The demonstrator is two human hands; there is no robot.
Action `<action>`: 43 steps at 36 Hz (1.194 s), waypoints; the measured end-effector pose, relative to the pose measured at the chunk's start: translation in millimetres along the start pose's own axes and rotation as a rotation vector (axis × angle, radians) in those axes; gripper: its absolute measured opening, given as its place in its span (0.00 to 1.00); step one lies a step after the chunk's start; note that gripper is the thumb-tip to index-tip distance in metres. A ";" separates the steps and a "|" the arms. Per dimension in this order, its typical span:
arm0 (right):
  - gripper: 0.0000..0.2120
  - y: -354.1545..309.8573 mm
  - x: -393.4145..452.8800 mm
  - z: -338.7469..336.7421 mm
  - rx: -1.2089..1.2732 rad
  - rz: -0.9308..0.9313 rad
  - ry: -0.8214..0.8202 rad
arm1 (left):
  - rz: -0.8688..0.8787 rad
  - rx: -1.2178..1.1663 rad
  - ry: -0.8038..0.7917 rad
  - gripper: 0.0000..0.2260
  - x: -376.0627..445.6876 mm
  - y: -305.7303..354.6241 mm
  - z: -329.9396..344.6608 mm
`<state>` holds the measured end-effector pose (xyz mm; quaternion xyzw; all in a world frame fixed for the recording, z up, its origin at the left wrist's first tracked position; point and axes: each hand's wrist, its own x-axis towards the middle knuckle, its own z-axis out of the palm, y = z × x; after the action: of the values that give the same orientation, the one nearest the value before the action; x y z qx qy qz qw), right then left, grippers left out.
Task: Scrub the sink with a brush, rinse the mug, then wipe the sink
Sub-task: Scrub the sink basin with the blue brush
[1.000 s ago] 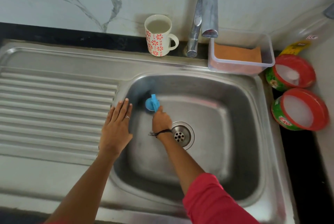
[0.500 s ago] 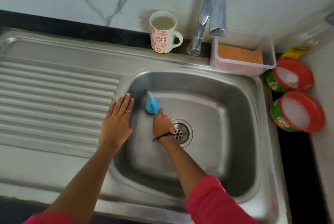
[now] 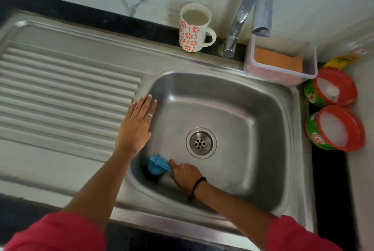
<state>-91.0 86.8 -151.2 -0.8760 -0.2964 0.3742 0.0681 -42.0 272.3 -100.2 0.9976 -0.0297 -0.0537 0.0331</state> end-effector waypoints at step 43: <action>0.20 50.8 13.4 -25.1 -0.079 0.181 0.155 | -0.033 0.010 -0.047 0.39 2.7 1.6 -0.8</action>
<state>-42.5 55.6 -158.9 -0.9275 -0.2247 0.2980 0.0220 -39.3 270.5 -99.6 0.9965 -0.0141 -0.0777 0.0266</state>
